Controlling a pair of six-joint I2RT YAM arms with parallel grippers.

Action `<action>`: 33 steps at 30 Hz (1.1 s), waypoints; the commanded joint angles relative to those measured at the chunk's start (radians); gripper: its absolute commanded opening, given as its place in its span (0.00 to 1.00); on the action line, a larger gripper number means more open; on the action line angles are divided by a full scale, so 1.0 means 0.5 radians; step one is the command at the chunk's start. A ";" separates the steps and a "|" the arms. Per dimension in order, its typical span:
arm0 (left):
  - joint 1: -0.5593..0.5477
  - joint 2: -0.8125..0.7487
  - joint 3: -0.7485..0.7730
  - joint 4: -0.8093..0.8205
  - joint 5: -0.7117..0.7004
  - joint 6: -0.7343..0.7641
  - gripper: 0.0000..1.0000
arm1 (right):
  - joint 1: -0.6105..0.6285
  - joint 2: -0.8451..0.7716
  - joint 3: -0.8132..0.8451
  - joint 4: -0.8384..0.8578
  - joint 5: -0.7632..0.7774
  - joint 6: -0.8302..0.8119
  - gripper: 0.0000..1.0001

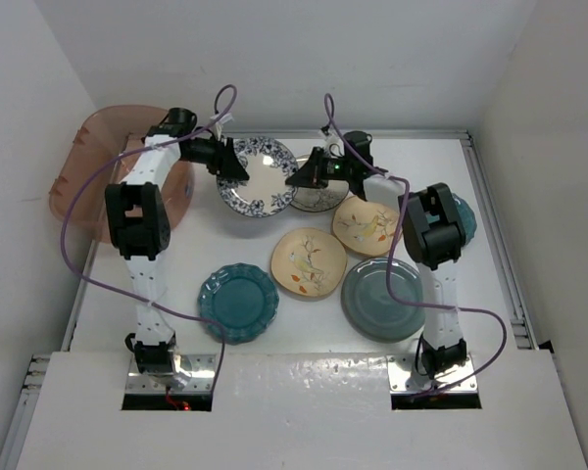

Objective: Place the plates into the plastic bin on the countertop

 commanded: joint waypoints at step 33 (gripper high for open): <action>1.169 -0.444 -0.565 1.160 -0.279 -1.104 0.16 | -0.097 -0.455 0.177 -1.041 0.733 -0.335 0.98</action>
